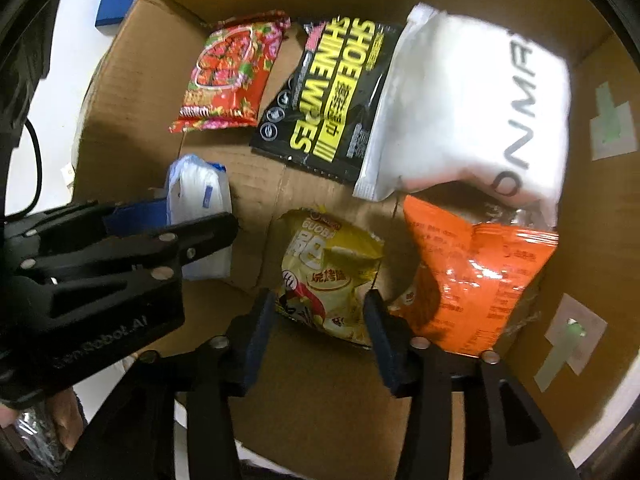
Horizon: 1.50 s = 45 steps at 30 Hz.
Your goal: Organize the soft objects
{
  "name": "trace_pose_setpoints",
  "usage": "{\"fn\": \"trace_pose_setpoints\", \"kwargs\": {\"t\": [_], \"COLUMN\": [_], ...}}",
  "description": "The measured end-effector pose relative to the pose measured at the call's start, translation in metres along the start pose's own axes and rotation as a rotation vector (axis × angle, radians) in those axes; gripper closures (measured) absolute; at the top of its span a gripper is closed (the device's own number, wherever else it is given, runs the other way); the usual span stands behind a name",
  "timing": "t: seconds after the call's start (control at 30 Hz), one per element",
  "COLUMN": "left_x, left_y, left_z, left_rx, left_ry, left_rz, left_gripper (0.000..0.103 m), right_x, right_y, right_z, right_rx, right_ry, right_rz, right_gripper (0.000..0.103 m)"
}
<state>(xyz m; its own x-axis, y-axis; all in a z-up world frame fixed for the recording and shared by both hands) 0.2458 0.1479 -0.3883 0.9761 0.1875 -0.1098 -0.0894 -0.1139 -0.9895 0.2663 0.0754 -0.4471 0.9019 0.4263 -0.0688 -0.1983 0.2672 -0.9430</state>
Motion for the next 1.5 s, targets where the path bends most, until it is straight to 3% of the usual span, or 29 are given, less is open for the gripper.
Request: {"fn": "trace_pose_setpoints", "kwargs": {"t": [0.33,0.4,0.47,0.57,0.63,0.7,0.83,1.2,1.37,1.5], "left_x": [-0.014,-0.012,-0.014,-0.015,-0.015,-0.013,-0.015,-0.031,-0.055,-0.088], "left_y": [-0.034,-0.042,-0.053,-0.066,-0.075,-0.080,-0.088,-0.110,-0.161,-0.203], "left_z": [-0.001,0.001,0.002,0.003,0.005,0.009,0.009,-0.003,-0.017,-0.029], "left_rx": [0.004,0.021,0.037,0.058,0.068,0.077,0.097,0.120,0.121,0.090], "left_ry": [-0.001,-0.001,-0.003,-0.007,-0.010,-0.011,-0.014,-0.018,-0.017,-0.017], "left_rz": [-0.080,-0.111,-0.150,-0.197,-0.222,-0.240,-0.264,-0.327,-0.428,-0.476], "left_gripper": [0.058,0.055,0.033,0.011,0.006,0.006,0.005,0.005,0.005,0.005], "right_x": [-0.010,-0.015,-0.020,-0.022,-0.024,-0.026,-0.030,-0.047,-0.072,-0.106], "right_y": [-0.040,-0.048,-0.057,-0.076,-0.085,-0.097,-0.109,-0.132,-0.174,-0.230], "right_z": [-0.003,-0.006,-0.010,-0.009,-0.017,-0.023,-0.029,-0.029,-0.021,-0.011], "right_rx": [-0.053,-0.078,-0.105,-0.167,-0.195,-0.222,-0.260,-0.257,-0.275,-0.285], "right_ry": [0.009,0.021,0.036,0.066,0.093,0.116,0.145,0.174,0.181,0.200], "right_rz": [-0.065,-0.081,-0.100,-0.129,-0.152,-0.167,-0.183,-0.210,-0.265,-0.347], "right_gripper": [0.043,0.036,0.027,0.008,0.005,0.000,0.000,0.000,0.000,0.000]}}
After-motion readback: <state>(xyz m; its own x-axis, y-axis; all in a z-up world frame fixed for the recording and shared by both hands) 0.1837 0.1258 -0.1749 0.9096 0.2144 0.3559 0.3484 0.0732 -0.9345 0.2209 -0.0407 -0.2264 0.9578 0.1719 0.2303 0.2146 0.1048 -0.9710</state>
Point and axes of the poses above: each gripper's, at about its wrist camera, not at the fingertips, and y roughly the way its jaws point, z to its left, x to its top, the point moved 4 cm from there along y, roughly the way its jaws point, and after that the axes turned 7 degrees about -y, right-handed, at the moved point
